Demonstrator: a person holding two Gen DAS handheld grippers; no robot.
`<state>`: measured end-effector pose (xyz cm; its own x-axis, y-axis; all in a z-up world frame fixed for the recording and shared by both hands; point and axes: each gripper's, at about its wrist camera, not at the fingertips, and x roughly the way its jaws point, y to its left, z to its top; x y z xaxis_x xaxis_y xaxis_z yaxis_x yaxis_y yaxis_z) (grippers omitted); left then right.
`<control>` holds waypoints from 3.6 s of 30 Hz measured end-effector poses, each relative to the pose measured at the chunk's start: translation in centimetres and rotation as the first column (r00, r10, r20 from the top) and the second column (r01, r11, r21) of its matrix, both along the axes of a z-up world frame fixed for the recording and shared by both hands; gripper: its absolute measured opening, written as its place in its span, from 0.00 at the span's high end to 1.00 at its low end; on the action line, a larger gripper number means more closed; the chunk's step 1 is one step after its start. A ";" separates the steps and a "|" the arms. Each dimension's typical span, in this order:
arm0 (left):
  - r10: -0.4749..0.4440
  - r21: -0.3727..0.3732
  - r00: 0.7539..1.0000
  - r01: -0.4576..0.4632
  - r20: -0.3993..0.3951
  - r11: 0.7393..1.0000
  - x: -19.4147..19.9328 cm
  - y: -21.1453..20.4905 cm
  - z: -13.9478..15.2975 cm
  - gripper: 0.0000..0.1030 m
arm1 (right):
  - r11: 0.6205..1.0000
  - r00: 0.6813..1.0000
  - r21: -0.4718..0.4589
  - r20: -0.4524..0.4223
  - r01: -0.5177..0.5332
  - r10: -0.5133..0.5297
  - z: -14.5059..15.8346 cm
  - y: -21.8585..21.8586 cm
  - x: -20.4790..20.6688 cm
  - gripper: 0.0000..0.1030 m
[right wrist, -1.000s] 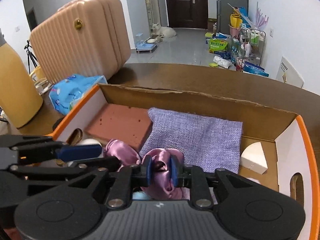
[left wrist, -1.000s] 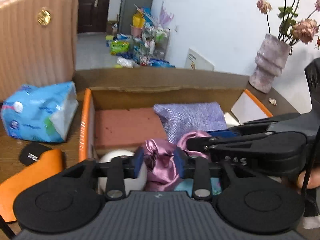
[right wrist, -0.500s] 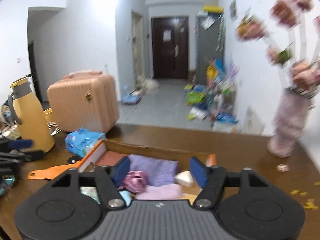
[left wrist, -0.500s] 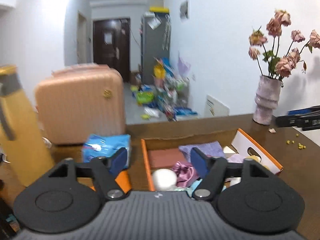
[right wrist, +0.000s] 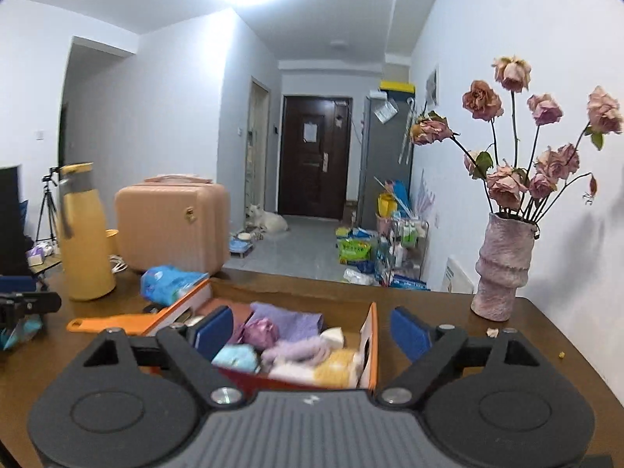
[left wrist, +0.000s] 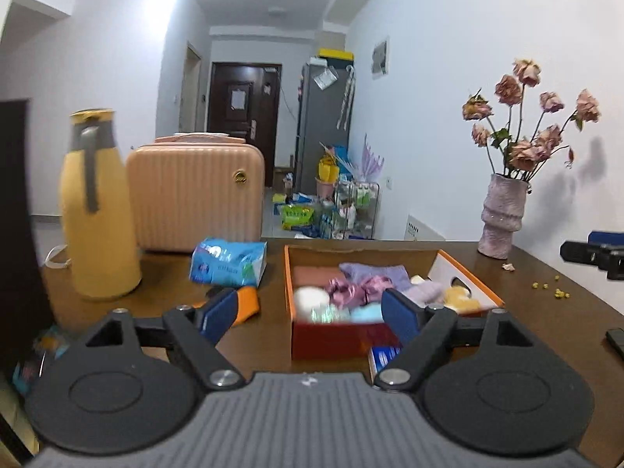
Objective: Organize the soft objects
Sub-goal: 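Pull both grippers back from the box, then grasp the blue tissue packet with both grippers, then carry the blue tissue packet into the box with both grippers and release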
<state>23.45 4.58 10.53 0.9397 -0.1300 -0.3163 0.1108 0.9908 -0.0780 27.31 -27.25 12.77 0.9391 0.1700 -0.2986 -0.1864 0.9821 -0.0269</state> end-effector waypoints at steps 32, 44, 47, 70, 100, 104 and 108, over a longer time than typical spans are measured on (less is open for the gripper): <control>-0.102 -0.047 0.983 0.096 -0.151 0.994 -1.1 -2.6 -8.3 0.26 | 0.977 0.982 0.212 -0.186 0.006 0.035 -12.4 0.7 -7.9 0.16; -0.234 -0.174 0.914 0.184 -0.332 0.967 17.1 -5.2 -11.7 0.49 | 0.958 0.936 0.283 -0.326 -0.036 0.132 -15.1 3.2 10.3 0.50; -0.260 -0.207 0.906 0.198 -0.334 0.958 18.1 -4.9 -13.3 0.64 | 0.949 0.919 0.310 -0.357 -0.053 0.168 -16.3 3.8 13.4 0.67; -0.361 -0.386 0.854 0.210 -0.375 0.898 18.6 -4.0 -13.9 0.76 | 0.889 0.894 0.447 -0.349 -0.105 0.281 -18.2 2.9 14.7 0.80; -0.347 -0.209 0.882 0.291 -0.320 0.934 27.1 -13.2 -1.8 0.79 | 0.936 0.948 0.341 -0.261 -0.085 0.181 -5.9 -3.0 21.0 0.83; -0.267 -0.185 0.854 0.203 -0.446 0.961 35.5 -14.6 -5.4 0.78 | 0.935 0.887 0.353 -0.418 -0.040 0.195 -8.8 -2.8 30.7 0.83; -0.238 -0.159 0.807 0.180 -0.541 0.971 40.2 -16.1 -9.0 0.79 | 0.944 0.800 0.328 -0.573 0.025 0.178 -11.8 -3.0 37.0 0.84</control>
